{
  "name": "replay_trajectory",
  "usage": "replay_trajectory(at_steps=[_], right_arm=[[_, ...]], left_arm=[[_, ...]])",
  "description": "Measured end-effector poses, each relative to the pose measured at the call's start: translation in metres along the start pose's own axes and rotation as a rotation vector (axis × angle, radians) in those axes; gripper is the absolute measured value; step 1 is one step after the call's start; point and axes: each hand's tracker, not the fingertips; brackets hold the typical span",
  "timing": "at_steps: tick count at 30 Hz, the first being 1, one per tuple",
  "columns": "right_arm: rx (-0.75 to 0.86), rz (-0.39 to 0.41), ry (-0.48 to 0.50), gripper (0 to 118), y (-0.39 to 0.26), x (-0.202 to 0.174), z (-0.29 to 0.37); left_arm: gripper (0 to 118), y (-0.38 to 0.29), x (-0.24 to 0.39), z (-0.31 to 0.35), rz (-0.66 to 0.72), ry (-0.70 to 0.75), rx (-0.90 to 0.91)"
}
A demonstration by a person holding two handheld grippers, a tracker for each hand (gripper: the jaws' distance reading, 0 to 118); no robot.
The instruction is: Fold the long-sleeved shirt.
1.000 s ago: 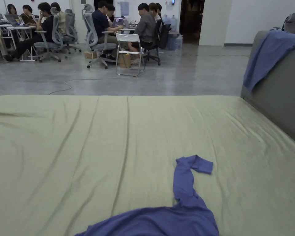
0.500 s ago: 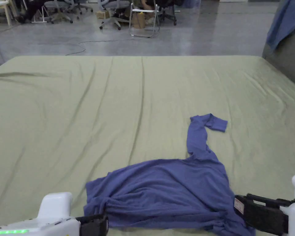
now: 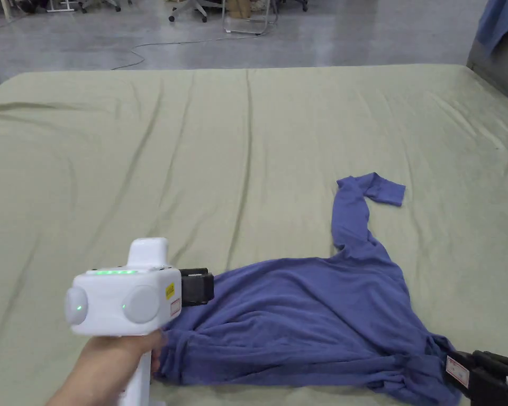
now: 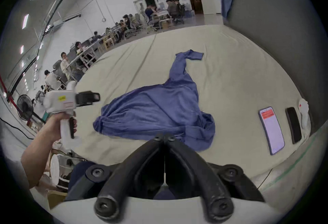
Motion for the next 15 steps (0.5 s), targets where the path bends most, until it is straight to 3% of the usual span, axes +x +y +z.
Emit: replay_trajectory(at_steps=[1, 3, 4, 5, 6, 7, 8, 9, 10, 11, 12, 13, 15], right_arm=[[-0.011, -0.006, -0.015, 0, 0.002, 0.001, -0.003], [-0.03, -0.012, -0.043, 0, 0.0, 0.008, -0.009], [-0.046, -0.016, -0.058, 0, 0.001, 0.01, -0.012], [-0.069, -0.022, -0.083, 0, 0.003, 0.013, -0.015], [-0.074, -0.029, -0.094, 2, 0.004, 0.017, -0.019], [-0.076, -0.034, -0.102, 2, 0.005, 0.024, -0.023], [-0.079, -0.047, -0.11, 6, 0.01, 0.028, -0.028], [-0.076, -0.071, -0.11, 23, 0.015, 0.033, -0.035], [-0.083, -0.093, -0.118, 65, 0.021, 0.039, -0.046], [-0.108, -0.118, -0.133, 118, 0.022, 0.048, -0.059], [0.01, -0.183, -0.128, 115, 0.026, 0.05, -0.069], [-0.071, -0.121, -0.132, 115, 0.028, 0.056, -0.086], [-0.176, -0.115, -0.164, 115, 0.029, 0.076, -0.115]], left_arm=[[115, 0.001, 0.005, -0.029, -0.058, 0.032, -0.11], [78, -0.012, 0.015, -0.068, -0.116, 0.051, -0.236], [77, -0.025, 0.007, -0.07, -0.145, 0.052, -0.277], [54, -0.025, 0.008, -0.061, -0.097, -0.035, -0.184], [15, -0.02, 0.011, -0.05, -0.116, 0.024, -0.168], [15, -0.013, 0.011, -0.035, -0.13, -0.04, -0.16], [5, -0.008, 0.013, -0.023, -0.111, -0.082, -0.131], [5, -0.005, 0.017, -0.011, -0.109, -0.069, -0.096], [5, 0.0, 0.02, 0.001, -0.13, -0.073, -0.066], [5, 0.004, 0.022, 0.012, -0.14, -0.101, -0.033], [5, 0.009, 0.024, 0.021, -0.127, -0.124, 0.001], [5, 0.013, 0.024, 0.03, -0.1, -0.145, 0.001], [5, 0.021, 0.021, 0.044, -0.071, -0.16, 0.021]])
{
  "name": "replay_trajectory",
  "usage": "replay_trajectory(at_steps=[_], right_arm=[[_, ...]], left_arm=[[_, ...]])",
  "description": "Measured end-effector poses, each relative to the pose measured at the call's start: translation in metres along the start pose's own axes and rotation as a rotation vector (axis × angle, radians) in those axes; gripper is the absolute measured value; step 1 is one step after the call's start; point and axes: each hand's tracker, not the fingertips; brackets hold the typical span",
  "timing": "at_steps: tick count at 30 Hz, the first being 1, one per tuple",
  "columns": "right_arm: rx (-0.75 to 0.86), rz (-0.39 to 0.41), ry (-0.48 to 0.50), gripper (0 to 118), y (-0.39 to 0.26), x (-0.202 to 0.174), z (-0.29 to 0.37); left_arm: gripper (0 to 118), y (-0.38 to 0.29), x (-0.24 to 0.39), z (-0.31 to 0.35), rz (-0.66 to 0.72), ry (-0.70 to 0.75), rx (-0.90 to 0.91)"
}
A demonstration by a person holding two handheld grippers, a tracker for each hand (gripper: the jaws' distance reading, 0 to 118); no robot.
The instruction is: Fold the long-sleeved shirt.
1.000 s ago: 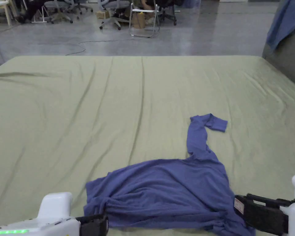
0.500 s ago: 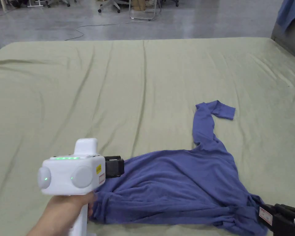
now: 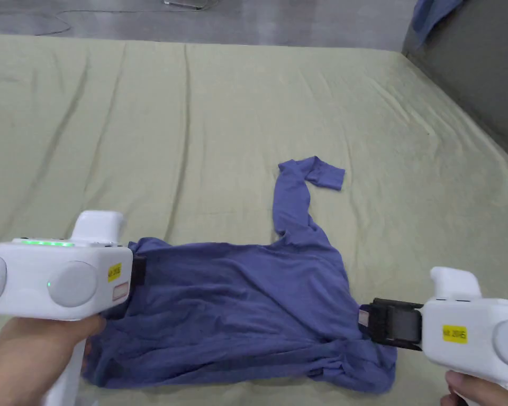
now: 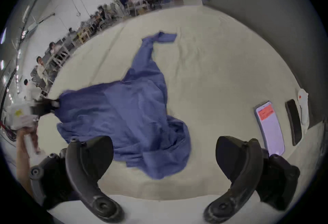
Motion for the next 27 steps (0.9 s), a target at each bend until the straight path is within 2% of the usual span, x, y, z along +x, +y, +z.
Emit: replay_trajectory(at_steps=[2, 3, 4, 5, 6, 7, 8, 9, 10, 13, 14, 17, 20, 22, 25, 27], right_arm=[[-0.141, -0.006, -0.039, 114, 0.001, 0.006, -0.042], [-0.199, -0.021, -0.029, 108, -0.001, 0.01, -0.06], [-0.268, -0.043, -0.019, 90, 0.008, -0.001, -0.07], [-0.313, -0.088, -0.027, 52, 0.004, 0.0, -0.079], [-0.309, -0.102, -0.103, 48, 0.001, -0.002, -0.079], [-0.187, -0.084, -0.075, 26, 0.002, -0.008, -0.057], [-0.135, -0.066, -0.005, 14, 0.002, -0.014, -0.039], [-0.095, -0.076, 0.049, 14, -0.002, -0.018, -0.024], [-0.038, -0.054, 0.035, 14, -0.006, -0.023, -0.003], [0.216, 0.1, 0.02, 14, -0.006, -0.051, 0.064], [0.285, 0.127, 0.025, 14, -0.002, -0.059, 0.086], [0.454, 0.16, 0.052, 14, 0.021, -0.072, 0.139], [0.595, 0.221, 0.02, 14, 0.061, -0.082, 0.177], [0.653, 0.255, -0.01, 13, 0.095, -0.089, 0.194], [0.697, 0.255, -0.02, 14, 0.156, -0.094, 0.216], [0.72, 0.269, -0.067, 13, 0.201, -0.1, 0.227]], left_arm=[[5, 0.008, -0.005, 0.01, 0.022, 0.002, 0.018], [5, 0.011, -0.007, 0.014, 0.036, 0.001, 0.026], [5, 0.014, -0.01, 0.019, 0.059, 0.001, 0.042], [5, 0.015, -0.007, 0.028, 0.083, 0.0, 0.056], [5, 0.017, -0.01, 0.035, 0.099, 0.002, 0.065], [5, 0.019, -0.013, 0.043, 0.132, -0.007, 0.075], [5, 0.021, -0.017, 0.054, 0.157, -0.022, 0.093], [5, 0.022, -0.02, 0.063, 0.173, -0.039, 0.108], [5, 0.023, -0.021, 0.074, 0.178, -0.039, 0.129], [5, 0.032, -0.024, 0.106, 0.199, -0.036, 0.213], [5, 0.037, -0.023, 0.118, 0.211, -0.034, 0.249], [5, 0.059, -0.021, 0.153, 0.255, -0.051, 0.371], [5, 0.089, -0.017, 0.185, 0.276, -0.075, 0.488], [5, 0.115, -0.016, 0.199, 0.275, -0.081, 0.54], [5, 0.16, -0.022, 0.211, 0.301, -0.096, 0.582], [5, 0.192, -0.03, 0.213, 0.338, -0.106, 0.595]])
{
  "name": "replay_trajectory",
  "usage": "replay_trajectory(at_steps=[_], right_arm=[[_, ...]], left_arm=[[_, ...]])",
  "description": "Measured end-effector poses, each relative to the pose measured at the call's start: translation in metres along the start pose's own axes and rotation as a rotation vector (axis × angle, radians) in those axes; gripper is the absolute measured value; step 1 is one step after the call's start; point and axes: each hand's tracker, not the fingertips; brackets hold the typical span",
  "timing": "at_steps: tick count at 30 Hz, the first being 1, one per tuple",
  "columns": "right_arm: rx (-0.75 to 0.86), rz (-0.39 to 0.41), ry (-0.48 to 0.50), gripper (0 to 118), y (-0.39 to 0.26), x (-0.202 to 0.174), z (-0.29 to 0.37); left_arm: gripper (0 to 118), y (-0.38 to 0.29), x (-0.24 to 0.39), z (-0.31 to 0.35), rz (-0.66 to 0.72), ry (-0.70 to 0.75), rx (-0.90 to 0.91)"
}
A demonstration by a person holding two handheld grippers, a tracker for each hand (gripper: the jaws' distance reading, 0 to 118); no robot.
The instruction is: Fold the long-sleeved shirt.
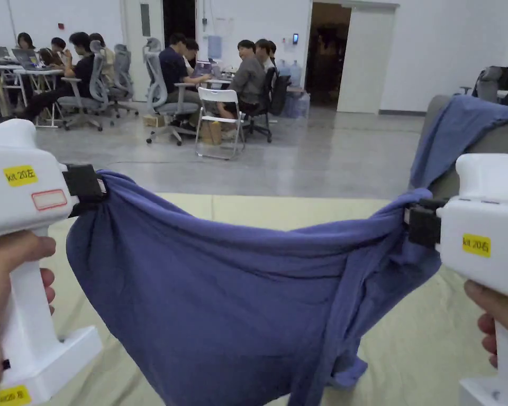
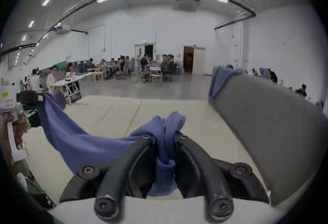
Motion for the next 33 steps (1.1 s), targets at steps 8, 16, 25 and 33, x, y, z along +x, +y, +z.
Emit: replay_trajectory(at_steps=[8, 16, 25, 33], right_arm=[[-0.096, 0.012, -0.035, 14, 0.149, 0.027, -0.093], [-0.109, 0.089, -0.109, 14, 0.187, 0.007, -0.164], [-0.308, 0.076, -0.095, 14, 0.067, 0.002, -0.259], [-0.671, 0.102, -0.027, 14, -0.159, -0.01, -0.301]], left_arm=[[5, 0.093, -0.008, -0.086, 0.096, 0.023, 0.014], [5, 0.129, 0.018, -0.155, -0.081, 0.125, 0.043], [5, 0.036, -0.017, -0.217, -0.158, 0.176, -0.125], [5, -0.158, -0.1, -0.24, -0.174, 0.259, -0.497]])
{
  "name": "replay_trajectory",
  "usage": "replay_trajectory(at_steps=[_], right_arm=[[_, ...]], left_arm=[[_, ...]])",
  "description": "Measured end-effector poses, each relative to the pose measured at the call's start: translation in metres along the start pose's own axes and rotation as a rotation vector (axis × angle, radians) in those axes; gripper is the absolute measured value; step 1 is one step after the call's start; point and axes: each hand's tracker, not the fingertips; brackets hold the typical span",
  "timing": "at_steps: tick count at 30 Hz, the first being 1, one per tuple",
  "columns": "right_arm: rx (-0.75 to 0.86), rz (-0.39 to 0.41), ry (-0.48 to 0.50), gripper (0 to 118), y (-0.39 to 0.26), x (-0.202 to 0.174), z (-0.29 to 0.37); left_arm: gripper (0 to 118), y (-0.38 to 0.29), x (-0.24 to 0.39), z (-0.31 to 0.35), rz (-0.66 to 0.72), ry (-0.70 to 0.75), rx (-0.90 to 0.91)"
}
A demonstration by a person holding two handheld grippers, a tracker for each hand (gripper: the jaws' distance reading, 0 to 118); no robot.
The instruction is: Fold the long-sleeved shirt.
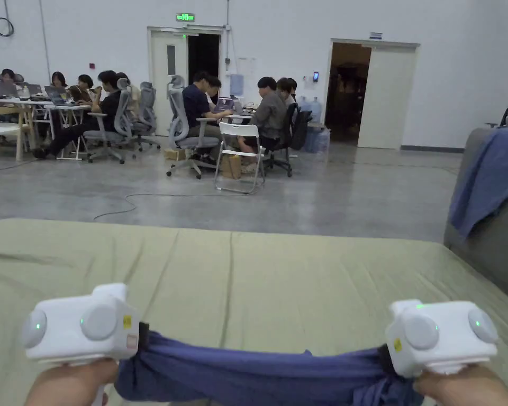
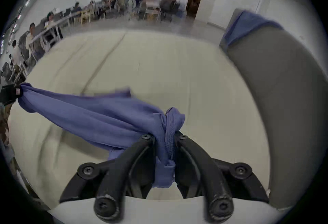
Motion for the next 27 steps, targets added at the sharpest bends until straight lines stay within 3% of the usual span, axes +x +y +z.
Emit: replay_trajectory(at_steps=[5, 11, 13, 16, 19, 23, 25, 27], right_arm=[[-0.043, -0.045, 0.098, 14, -0.112, 0.004, -0.002], [-0.03, 0.06, 0.133, 13, -0.218, 0.001, 0.067], [-0.081, 0.045, 0.135, 13, -0.247, -0.006, 0.085], [-0.12, 0.034, 0.163, 13, -0.282, -0.011, 0.106], [-0.142, 0.117, 0.132, 13, -0.309, -0.021, 0.118], [-0.214, 0.135, 0.144, 13, -0.328, -0.033, 0.101], [-0.229, 0.129, 0.134, 16, -0.331, -0.035, 0.085], [-0.219, 0.083, 0.118, 35, -0.327, -0.031, 0.084]], left_arm=[[5, -0.101, -0.04, 0.003, 0.026, -0.065, -0.138], [5, -0.195, -0.072, 0.074, 0.052, -0.139, -0.195], [5, -0.222, -0.076, 0.093, 0.047, -0.152, -0.214], [5, -0.256, -0.08, 0.117, 0.013, -0.124, -0.249], [5, -0.279, -0.086, 0.136, 0.001, -0.125, -0.263], [5, -0.301, -0.096, 0.124, 0.037, -0.095, -0.322], [5, -0.309, -0.097, 0.115, 0.067, -0.108, -0.31], [8, -0.305, -0.099, 0.116, 0.155, -0.096, -0.287]])
